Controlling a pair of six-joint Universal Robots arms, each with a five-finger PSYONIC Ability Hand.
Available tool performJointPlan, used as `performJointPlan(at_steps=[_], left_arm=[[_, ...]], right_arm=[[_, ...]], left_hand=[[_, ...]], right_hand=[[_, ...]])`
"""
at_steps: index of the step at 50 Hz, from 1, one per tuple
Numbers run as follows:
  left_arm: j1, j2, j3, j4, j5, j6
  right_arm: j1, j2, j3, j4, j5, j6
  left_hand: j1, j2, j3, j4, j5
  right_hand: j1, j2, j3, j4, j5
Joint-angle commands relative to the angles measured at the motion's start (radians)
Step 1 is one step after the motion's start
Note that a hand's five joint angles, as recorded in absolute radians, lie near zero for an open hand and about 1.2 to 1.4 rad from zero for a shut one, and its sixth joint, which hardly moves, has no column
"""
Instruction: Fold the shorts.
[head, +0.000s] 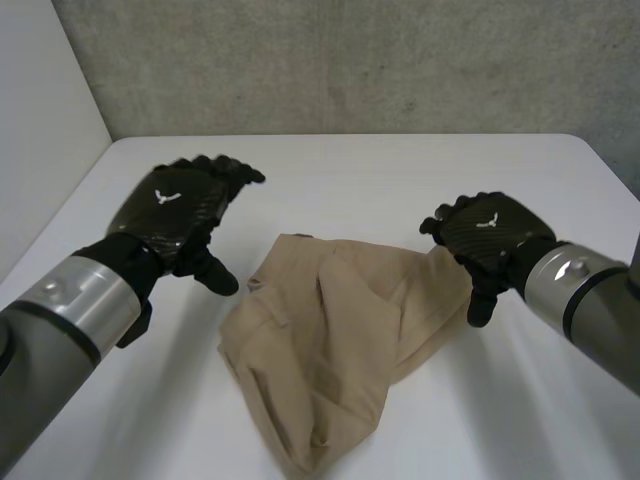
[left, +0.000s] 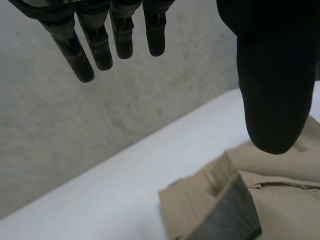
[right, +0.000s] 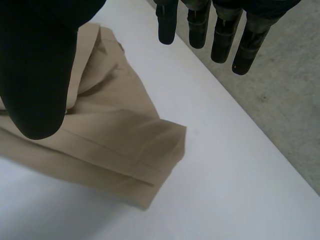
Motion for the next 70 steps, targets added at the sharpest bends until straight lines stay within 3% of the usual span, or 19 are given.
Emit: performJointPlan(at_steps=[1, 11, 18, 27, 32, 36, 50, 54, 60, 70], left_arm=[[0.041, -0.180, 0.018, -0.033, 0.094, 0.031], [0.058, -0.162, -0.021, -0.228, 0.059, 0.130], [0.136, -0.038, -0.041, -0.239, 0.068, 0.133], [0.161, 0.028, -0.108, -0.260, 0.065, 0.147], [0.172, 0.047, -0.162, -0.297, 0.062, 0.178], [0.170, 0.050, -0.220, -0.303, 0.059, 0.201], [0.169, 0.030, -0.295, -0.240, 0.064, 0.221], [0.161, -0.031, -0.300, -0.168, 0.060, 0.221], [0.155, -0.100, -0.297, -0.075, 0.041, 0.222], [0.221, -0.160, -0.225, -0.031, 0.008, 0.314]], right_arm=[[0.000, 0.022, 0.086, -0.130, -0.007, 0.000], [-0.013, 0.021, 0.132, -0.178, 0.002, -0.001], [-0.011, 0.021, 0.137, -0.181, 0.002, -0.001], [0.006, 0.021, 0.143, -0.184, -0.013, 0.007], [0.099, 0.027, 0.152, -0.190, -0.113, 0.000], [0.162, 0.068, 0.145, -0.184, -0.139, -0.001], [0.211, 0.119, 0.131, -0.204, -0.079, -0.027], [0.208, 0.116, 0.134, -0.220, -0.046, -0.027], [0.207, 0.114, 0.129, -0.231, -0.010, -0.021], [0.184, 0.094, 0.099, -0.262, 0.077, -0.012]], left_hand=[[0.012, 0.024, 0.020, 0.026, 0.037], [0.014, 0.027, 0.023, 0.029, 0.040], [0.023, 0.036, 0.032, 0.038, 0.048], [0.111, 0.124, 0.120, 0.126, 0.136], [0.111, 0.124, 0.120, 0.126, 0.136], [0.108, 0.121, 0.117, 0.123, 0.134], [0.117, 0.130, 0.126, 0.132, 0.142], [0.258, 0.270, 0.267, 0.273, 0.283], [1.126, 1.138, 1.134, 1.140, 1.151], [1.127, 1.139, 1.136, 1.142, 1.152]], right_hand=[[0.033, -0.025, -0.006, -0.055, -0.054], [0.033, -0.025, -0.006, -0.055, -0.054], [0.033, -0.025, -0.006, -0.055, -0.054], [0.033, -0.025, -0.006, -0.055, -0.054], [0.033, -0.025, -0.006, -0.055, -0.054], [0.033, -0.025, -0.006, -0.055, -0.054], [0.033, -0.025, -0.006, -0.055, -0.054], [0.033, -0.025, -0.006, -0.055, -0.054], [0.033, -0.025, -0.006, -0.055, -0.054], [0.033, -0.025, -0.006, -0.055, -0.054]])
